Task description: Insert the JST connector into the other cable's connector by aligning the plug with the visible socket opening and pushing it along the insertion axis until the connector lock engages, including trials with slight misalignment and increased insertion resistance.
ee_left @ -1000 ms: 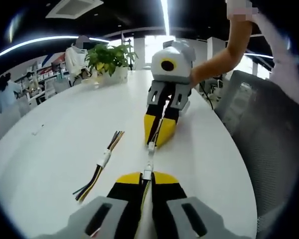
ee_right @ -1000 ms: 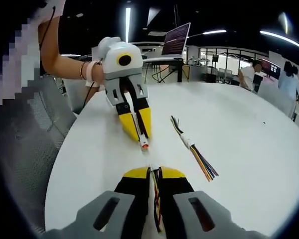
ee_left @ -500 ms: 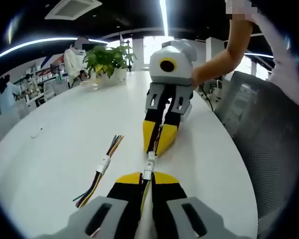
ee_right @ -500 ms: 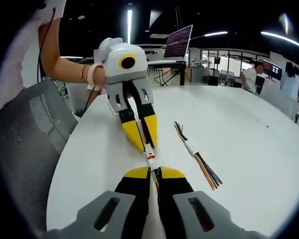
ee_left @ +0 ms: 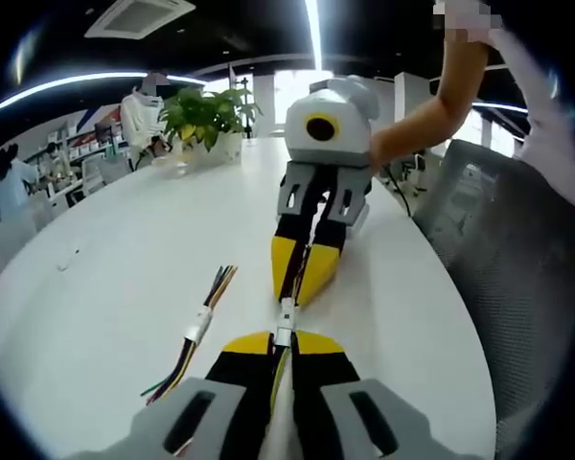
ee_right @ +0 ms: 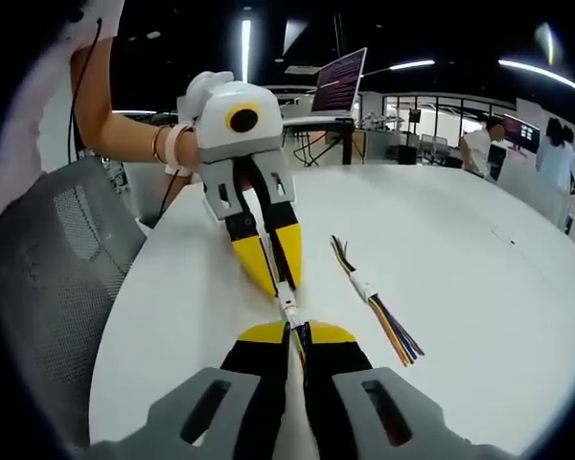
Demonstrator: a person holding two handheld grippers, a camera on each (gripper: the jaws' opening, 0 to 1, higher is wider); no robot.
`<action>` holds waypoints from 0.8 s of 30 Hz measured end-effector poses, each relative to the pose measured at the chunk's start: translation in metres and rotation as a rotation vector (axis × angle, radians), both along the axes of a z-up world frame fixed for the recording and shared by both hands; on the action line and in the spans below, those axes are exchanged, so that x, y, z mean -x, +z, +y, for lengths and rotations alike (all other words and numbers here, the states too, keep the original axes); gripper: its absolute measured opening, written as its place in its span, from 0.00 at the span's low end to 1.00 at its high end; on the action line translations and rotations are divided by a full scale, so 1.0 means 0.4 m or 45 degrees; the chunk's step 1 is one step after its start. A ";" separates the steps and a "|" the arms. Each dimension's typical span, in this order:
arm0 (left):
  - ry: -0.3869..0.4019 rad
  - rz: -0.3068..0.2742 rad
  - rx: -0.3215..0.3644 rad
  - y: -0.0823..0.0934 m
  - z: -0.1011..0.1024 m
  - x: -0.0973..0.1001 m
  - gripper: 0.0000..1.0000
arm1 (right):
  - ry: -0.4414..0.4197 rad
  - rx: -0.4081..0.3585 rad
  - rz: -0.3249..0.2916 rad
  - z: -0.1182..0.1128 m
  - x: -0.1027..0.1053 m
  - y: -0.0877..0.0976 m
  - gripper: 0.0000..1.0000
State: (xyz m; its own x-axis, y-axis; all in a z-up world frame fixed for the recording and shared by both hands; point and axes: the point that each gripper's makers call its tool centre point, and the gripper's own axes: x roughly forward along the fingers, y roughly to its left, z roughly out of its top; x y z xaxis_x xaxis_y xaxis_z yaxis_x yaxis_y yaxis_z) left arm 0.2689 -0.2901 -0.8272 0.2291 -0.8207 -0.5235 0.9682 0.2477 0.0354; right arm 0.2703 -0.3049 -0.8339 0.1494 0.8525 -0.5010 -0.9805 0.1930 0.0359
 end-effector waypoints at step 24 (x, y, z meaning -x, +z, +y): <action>-0.004 -0.018 0.039 0.019 -0.017 -0.007 0.00 | -0.043 -0.037 0.048 0.003 -0.013 0.013 0.02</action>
State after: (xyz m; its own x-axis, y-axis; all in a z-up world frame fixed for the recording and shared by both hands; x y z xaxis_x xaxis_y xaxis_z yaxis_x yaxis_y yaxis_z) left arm 0.2719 -0.2969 -0.8198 0.2338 -0.8371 -0.4946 0.9684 0.2460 0.0415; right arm 0.2755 -0.3036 -0.8287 0.1597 0.8614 -0.4821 -0.9713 0.2242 0.0789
